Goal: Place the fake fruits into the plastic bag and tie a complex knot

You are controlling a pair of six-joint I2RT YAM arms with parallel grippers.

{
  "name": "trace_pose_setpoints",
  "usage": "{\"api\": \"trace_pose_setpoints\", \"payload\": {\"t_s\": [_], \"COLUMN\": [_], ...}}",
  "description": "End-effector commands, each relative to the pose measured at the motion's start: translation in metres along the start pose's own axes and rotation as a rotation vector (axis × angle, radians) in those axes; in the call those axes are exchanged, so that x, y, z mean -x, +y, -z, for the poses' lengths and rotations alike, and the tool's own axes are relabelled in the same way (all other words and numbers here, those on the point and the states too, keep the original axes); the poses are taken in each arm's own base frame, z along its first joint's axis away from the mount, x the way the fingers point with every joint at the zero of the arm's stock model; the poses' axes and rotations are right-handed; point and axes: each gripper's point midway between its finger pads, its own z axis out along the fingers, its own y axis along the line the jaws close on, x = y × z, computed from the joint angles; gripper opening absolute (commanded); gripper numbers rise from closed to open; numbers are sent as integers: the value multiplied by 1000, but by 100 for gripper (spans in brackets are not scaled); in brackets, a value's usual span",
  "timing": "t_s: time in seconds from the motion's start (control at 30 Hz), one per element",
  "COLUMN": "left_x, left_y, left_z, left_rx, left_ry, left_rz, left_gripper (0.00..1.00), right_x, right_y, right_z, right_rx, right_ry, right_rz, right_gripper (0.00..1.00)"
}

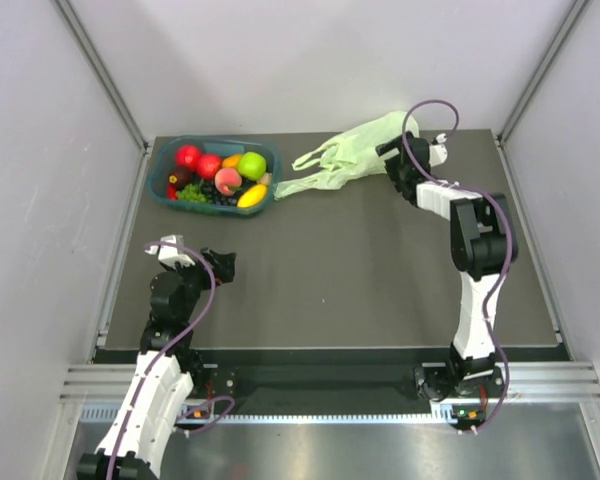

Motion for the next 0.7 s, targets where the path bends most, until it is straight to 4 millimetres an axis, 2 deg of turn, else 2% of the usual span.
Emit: {"api": "trace_pose_setpoints", "payload": {"t_s": [0.0,0.1,0.2,0.23,0.3,0.33,0.37,0.4,0.43,0.47,0.5,0.53,0.57,0.6,0.63,0.67], "left_x": [9,8,9,9,9,9,9,9,10,10,11,11,12,12,13,17], "left_y": [-3,-3,-3,-3,-2,-3,-4,-5,-6,-7,-9,-8,-9,-9,-11,-16], "left_z": [-2,-2,-2,-3,-3,-3,-3,-2,-2,-3,-3,-4,-6,-7,-8,-11], "left_rx": [-18,-18,-16,-14,-11,-13,-18,-25,-29,-36,-41,-38,-34,-31,-35,-44], "left_ry": [-43,-40,-43,-42,-40,-41,-37,-37,-38,-34,-38,-38,-30,-20,-14,-6], "left_rz": [-13,-12,-12,-12,-13,-14,-15,-17,-18,-18,-13,-8,-5,4,15,24], "left_gripper": [96,96,96,96,96,95,95,94,94,94,94,94,89,88,88,88], "right_x": [1,-9,-13,-12,-4,8,3,3,14,8,6,16,10,8,14,10], "right_y": [28,27,24,24,24,42,26,28,43,22,23,34,13,9,17,2], "right_z": [-29,-51,-56,-54,-38,-21,-12,-2,17,26,38,57,66,76,92,99], "right_rx": [26,20,14,17,18,53,36,53,89,58,80,115,94,100,124,106], "right_ry": [-47,-39,-38,-39,-55,-77,-68,-50,-59,-35,-8,-19,6,31,27,51], "right_rz": [-45,-54,-33,-27,14,40,68,89,115,138,151,164,181,195,214,230], "right_gripper": [100,97,59,28,13,3,2,2,1,1,1,1,1,1,1,1]}}
